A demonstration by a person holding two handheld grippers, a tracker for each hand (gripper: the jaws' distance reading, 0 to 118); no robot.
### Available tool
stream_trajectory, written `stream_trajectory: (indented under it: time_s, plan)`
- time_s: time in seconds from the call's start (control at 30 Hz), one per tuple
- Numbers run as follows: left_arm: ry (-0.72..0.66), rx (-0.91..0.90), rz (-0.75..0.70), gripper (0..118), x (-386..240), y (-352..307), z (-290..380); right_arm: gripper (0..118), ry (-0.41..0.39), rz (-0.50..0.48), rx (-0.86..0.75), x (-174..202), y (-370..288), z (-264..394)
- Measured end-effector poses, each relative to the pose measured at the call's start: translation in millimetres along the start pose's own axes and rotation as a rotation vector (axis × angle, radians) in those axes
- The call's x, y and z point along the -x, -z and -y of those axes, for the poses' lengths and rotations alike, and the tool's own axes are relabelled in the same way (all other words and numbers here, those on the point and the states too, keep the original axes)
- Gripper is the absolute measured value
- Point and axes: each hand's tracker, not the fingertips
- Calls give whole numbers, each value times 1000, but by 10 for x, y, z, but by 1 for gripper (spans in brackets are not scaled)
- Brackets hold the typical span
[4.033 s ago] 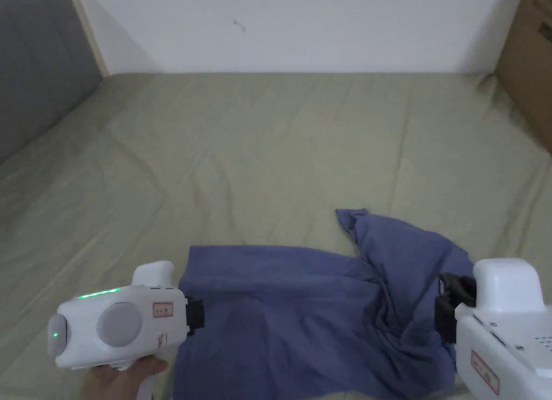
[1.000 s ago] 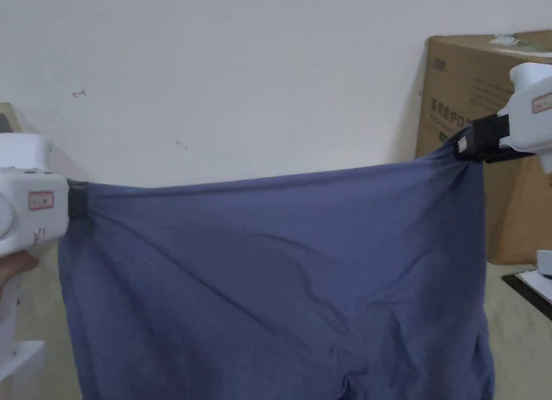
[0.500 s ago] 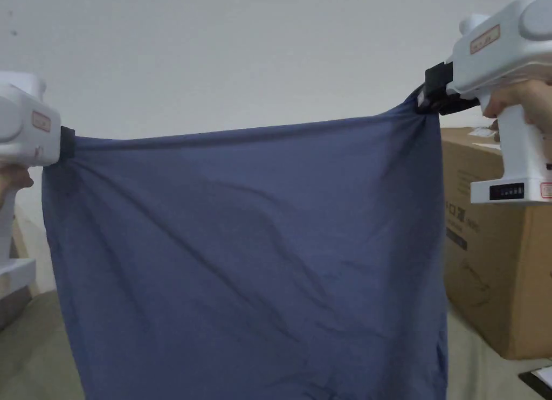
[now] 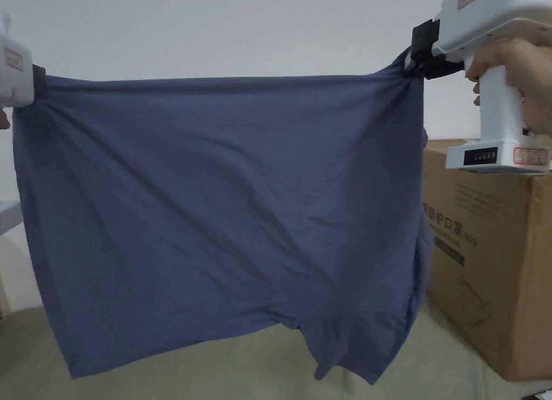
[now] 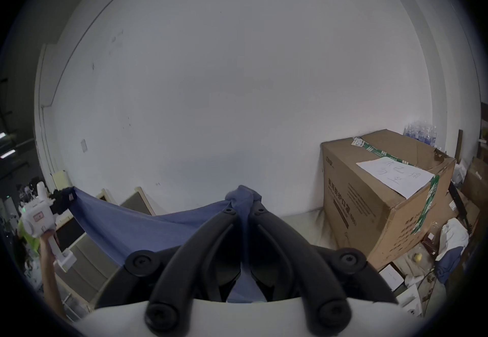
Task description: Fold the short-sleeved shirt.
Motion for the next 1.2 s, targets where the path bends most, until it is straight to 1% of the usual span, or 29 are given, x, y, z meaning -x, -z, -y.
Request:
stream_trajectory:
  time_s: [0.13,0.17,0.2,0.23,0.3,0.37,0.4,0.43,0.5,0.53,0.57,0.63,0.67,0.73,0.77,0.8,0.87,0.93,1.07,1.13,1.17,1.2]
  plan:
    - [15,3,-16,1,-107,209,381,4,23,2,38,-122,255,288]
    - [40,9,-24,1,-144,298,485,4,23,1,56,-153,354,381]
    - [64,32,-35,1,-177,375,590,4,10,9,96,-175,453,492]
    - [55,55,-35,1,-220,451,715,4,8,17,128,-198,554,617]
    - [56,129,-16,1,-275,611,1007,4,-26,38,175,-251,777,891]
    - [59,181,-8,1,-339,755,1366,4,-34,55,223,-325,1009,1194]
    - [60,214,-18,1,-378,834,1605,4,-23,57,256,-379,1138,1392]
    - [65,265,-24,1,-406,929,1837,4,16,41,290,-442,1253,1601]
    - [56,360,-27,1,-463,1033,2346,4,55,43,347,-532,1418,2110]
    - [47,422,-18,1,-481,1090,2631,4,63,49,376,-586,1520,2390]
    - [32,472,-28,1,-492,1116,2926,4,51,55,419,-648,1621,2692]
    - [22,583,-2,1,-509,1120,3433,4,67,82,519,-733,1728,3229]
    - [3,629,-6,1,-519,1103,3723,4,90,79,560,-808,1782,3529]
    - [22,709,-18,1,-547,1072,4169,4,168,79,631,-921,1823,3974]
    - [22,751,-31,1,-563,1020,4389,4,224,81,680,-977,1842,4196]
    - [20,779,-32,1,-572,981,4555,4,237,81,713,-1003,1853,4335]
    - [0,846,-22,1,-586,917,4836,4,196,106,726,-1049,1842,4584]
    - [-36,863,-26,1,-574,790,4951,4,199,105,747,-1077,1786,4712]
    - [-69,855,-12,1,-442,519,4930,4,293,61,721,-1143,1454,4713]
    - [-99,835,-2,1,-375,321,4852,4,295,47,722,-1125,1240,4674]
    - [-97,819,12,1,-319,214,4791,4,284,37,719,-1092,1094,4656]
    - [-88,811,19,1,-288,74,4740,4,255,30,717,-1048,935,4647]
